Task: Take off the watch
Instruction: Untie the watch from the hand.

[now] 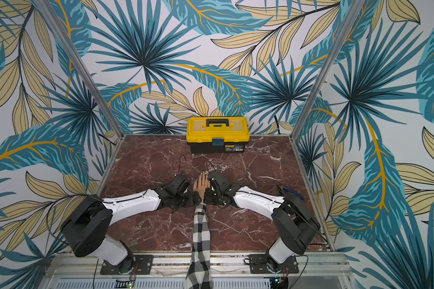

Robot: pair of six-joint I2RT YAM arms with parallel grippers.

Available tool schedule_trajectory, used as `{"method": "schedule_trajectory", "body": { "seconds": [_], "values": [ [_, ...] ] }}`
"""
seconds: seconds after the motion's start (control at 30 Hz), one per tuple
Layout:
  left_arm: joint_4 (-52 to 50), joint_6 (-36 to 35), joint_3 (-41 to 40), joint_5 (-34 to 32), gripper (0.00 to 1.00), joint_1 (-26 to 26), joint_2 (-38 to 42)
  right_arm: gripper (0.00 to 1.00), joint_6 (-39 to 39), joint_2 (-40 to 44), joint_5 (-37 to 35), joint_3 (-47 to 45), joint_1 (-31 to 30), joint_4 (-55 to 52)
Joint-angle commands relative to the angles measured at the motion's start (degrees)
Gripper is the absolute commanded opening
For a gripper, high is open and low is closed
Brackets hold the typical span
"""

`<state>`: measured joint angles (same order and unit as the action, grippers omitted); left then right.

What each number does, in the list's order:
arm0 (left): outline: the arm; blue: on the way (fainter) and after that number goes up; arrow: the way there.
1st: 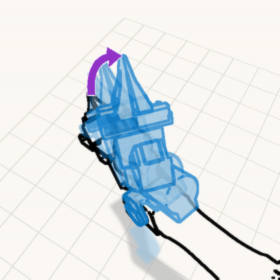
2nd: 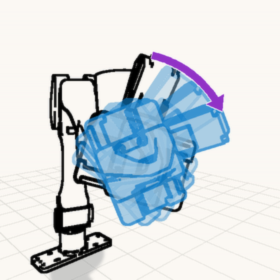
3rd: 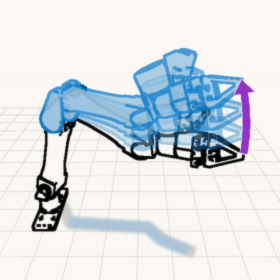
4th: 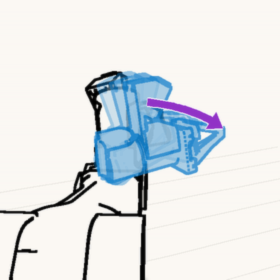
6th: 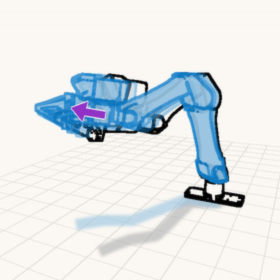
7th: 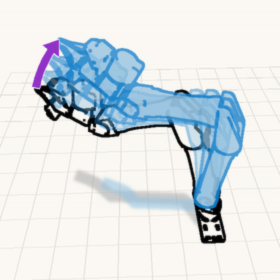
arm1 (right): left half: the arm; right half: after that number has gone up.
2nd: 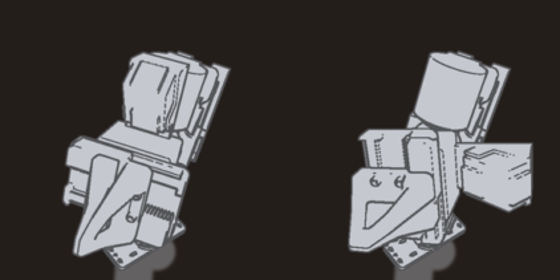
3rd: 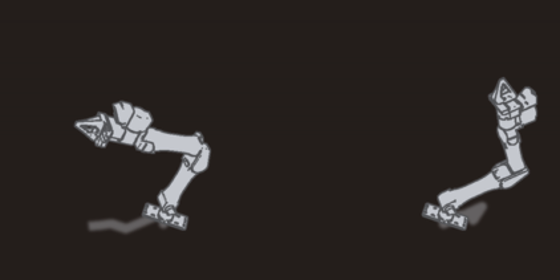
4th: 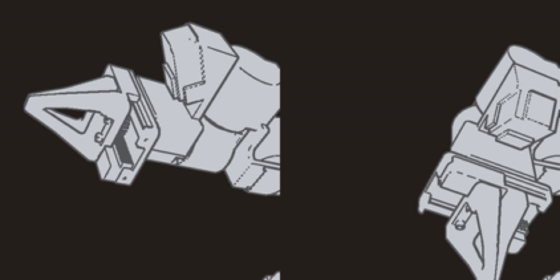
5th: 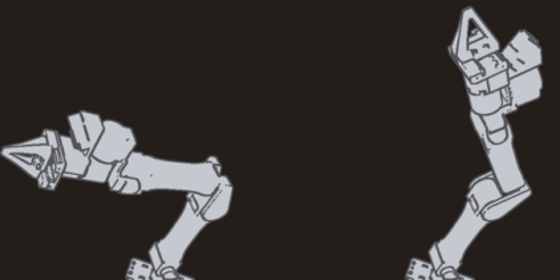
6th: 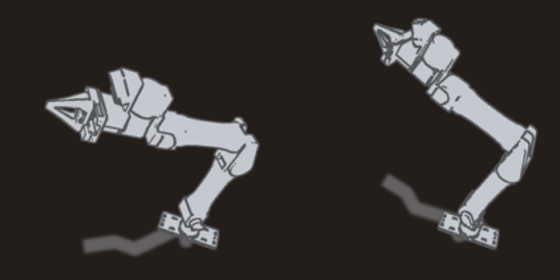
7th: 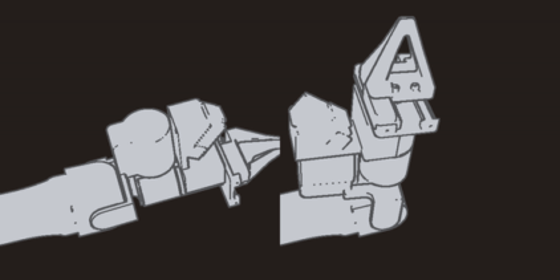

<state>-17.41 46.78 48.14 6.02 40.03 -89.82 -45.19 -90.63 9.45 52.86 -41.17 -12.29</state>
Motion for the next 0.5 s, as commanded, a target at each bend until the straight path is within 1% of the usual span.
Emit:
{"method": "schedule_trajectory", "body": {
  "seconds": [0.0,0.27,0.3,0.33,0.47],
  "values": [
    [-1.1,-0.3,-1.3,-1.3,0.85,-0.2,1.2,0.0,0.7,2.0,-0.4,-0.6,0.1,0.3],
    [-1.1,-0.5,-1.6,-1.4,0.85,-0.3,1.0,0.0,-0.1,2.2,1.6,-1.0,0.1,2.7],
    [-1.1,-0.4,-1.6,-1.5,0.84,-0.2,1.0,0.03,-0.2,2.3,1.2,-1.0,0.1,2.6],
    [-1.1,-0.4,-1.8,-1.5,0.84,-0.2,0.9,0.09,-0.3,2.6,0.5,-1.0,0.1,2.1],
    [-1.1,-0.2,-2.3,-1.7,0.84,-0.2,0.8,0.12,0.4,3.5,-1.4,-1.0,0.4,0.4]
  ]
}}
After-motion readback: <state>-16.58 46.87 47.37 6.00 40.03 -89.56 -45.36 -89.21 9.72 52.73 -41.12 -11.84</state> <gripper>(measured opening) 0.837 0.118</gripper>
